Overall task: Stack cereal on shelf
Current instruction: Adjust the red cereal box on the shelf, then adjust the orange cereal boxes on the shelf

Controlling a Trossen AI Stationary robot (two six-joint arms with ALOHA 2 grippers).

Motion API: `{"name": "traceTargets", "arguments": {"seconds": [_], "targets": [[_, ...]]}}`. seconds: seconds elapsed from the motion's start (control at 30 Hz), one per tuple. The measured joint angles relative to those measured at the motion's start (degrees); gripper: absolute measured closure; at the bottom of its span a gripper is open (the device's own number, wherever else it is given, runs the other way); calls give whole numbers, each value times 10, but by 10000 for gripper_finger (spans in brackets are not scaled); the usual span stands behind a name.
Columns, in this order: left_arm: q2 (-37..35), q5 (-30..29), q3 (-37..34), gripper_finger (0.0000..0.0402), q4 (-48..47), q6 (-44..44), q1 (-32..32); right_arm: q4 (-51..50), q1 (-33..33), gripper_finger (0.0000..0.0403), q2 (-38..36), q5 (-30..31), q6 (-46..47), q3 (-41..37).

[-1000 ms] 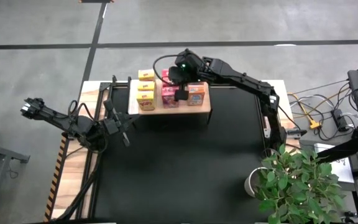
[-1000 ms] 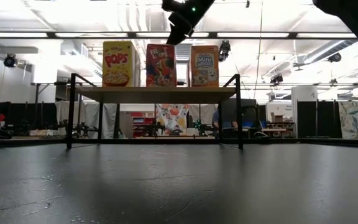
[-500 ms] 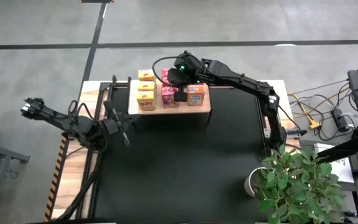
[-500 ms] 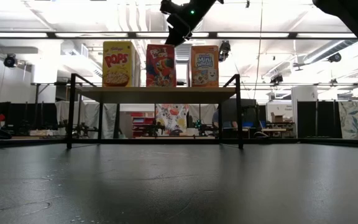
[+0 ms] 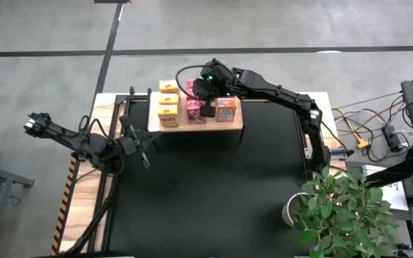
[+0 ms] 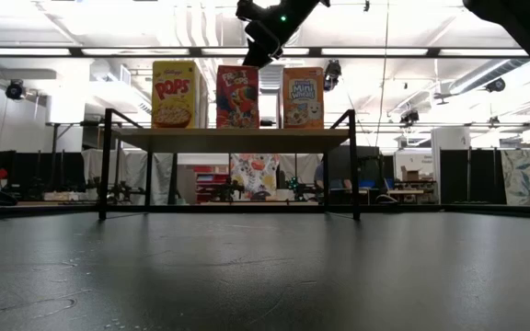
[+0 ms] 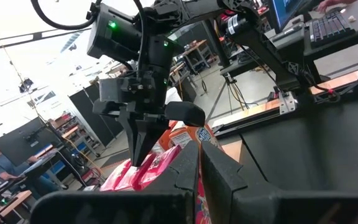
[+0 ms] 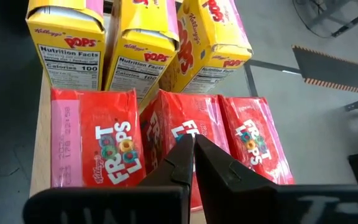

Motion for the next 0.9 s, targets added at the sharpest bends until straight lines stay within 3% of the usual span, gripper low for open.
{"name": "traceTargets", "arguments": {"seconds": [0.57, 0.9], "targets": [[-1, 0, 0, 402, -7, 2, 0, -14, 13, 394, -10, -4, 0, 25], [-59, 0, 0, 402, -102, -34, -27, -16, 68, 394, -71, -60, -14, -24]]}}
